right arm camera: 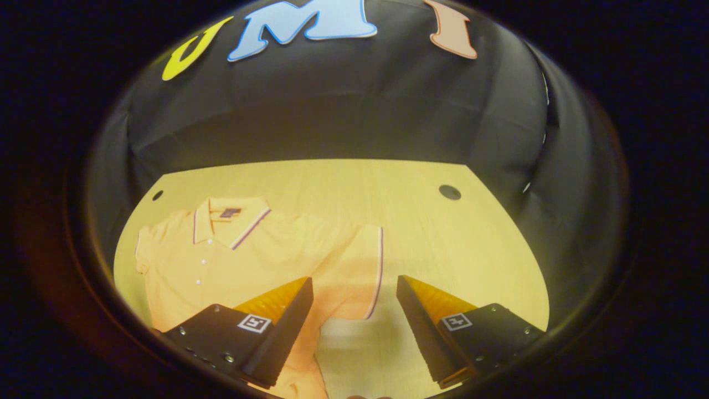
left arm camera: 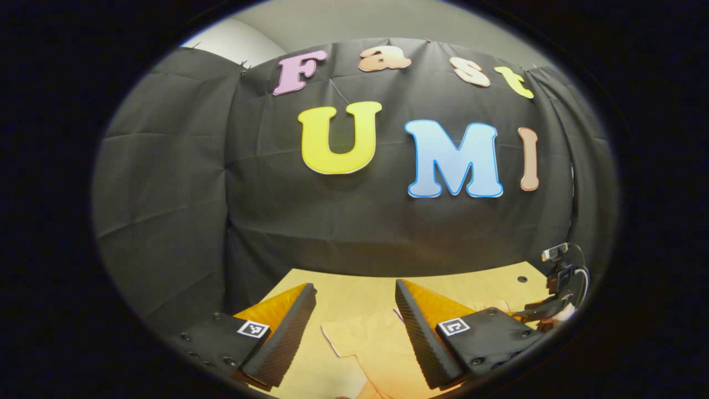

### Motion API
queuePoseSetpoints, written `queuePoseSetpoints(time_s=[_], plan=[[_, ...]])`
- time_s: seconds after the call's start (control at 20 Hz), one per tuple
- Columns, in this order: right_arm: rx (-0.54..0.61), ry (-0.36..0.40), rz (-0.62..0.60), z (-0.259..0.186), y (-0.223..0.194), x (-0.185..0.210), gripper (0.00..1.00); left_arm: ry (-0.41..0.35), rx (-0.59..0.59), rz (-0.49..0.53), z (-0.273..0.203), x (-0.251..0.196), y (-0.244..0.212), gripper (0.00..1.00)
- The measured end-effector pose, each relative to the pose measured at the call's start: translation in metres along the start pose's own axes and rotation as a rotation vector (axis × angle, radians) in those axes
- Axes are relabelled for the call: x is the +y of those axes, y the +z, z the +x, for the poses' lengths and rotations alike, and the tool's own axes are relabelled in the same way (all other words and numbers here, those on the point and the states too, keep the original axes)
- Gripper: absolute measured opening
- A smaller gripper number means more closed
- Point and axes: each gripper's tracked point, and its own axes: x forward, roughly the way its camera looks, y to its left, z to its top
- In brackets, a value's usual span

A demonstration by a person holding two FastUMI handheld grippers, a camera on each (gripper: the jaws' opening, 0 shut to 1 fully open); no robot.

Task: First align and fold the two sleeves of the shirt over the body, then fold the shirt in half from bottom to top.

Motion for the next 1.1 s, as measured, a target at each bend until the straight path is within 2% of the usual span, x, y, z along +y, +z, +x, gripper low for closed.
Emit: queuePoseSetpoints(time_s=[0.3, 0.35, 0.55, 0.75, 0.85, 0.95, 1.0, 1.1], plan=[[0.095, -0.014, -0.013, 0.031, -0.03, -0.007, 0.95, 0.028, 0.028, 0.014, -0.003, 0.001, -0.01, 0.94], [0.069, -0.012, 0.001, 0.03, -0.023, -0.007, 0.96, 0.033, 0.03, 0.016, -0.004, -0.001, -0.011, 0.94], [0.085, 0.007, 0.061, 0.038, -0.024, -0.004, 0.95, 0.038, 0.035, 0.008, -0.006, -0.002, -0.014, 0.94], [0.081, 0.036, 0.042, 0.041, -0.023, -0.004, 0.75, 0.037, 0.035, 0.002, -0.004, -0.007, -0.016, 0.94], [0.085, 0.073, 0.037, 0.041, -0.023, -0.003, 0.75, 0.035, 0.032, -0.001, -0.004, -0.009, -0.016, 0.94], [0.083, 0.073, 0.036, 0.041, -0.022, -0.003, 0.36, 0.032, 0.033, 0.001, -0.005, -0.012, -0.017, 0.94], [0.08, 0.081, 0.028, 0.041, -0.02, -0.001, 0.36, 0.034, 0.034, 0.001, -0.005, -0.012, -0.016, 0.94], [0.11, 0.07, 0.049, 0.042, -0.021, 0.0, 0.22, 0.035, 0.036, -0.003, -0.007, -0.012, -0.017, 0.94]])
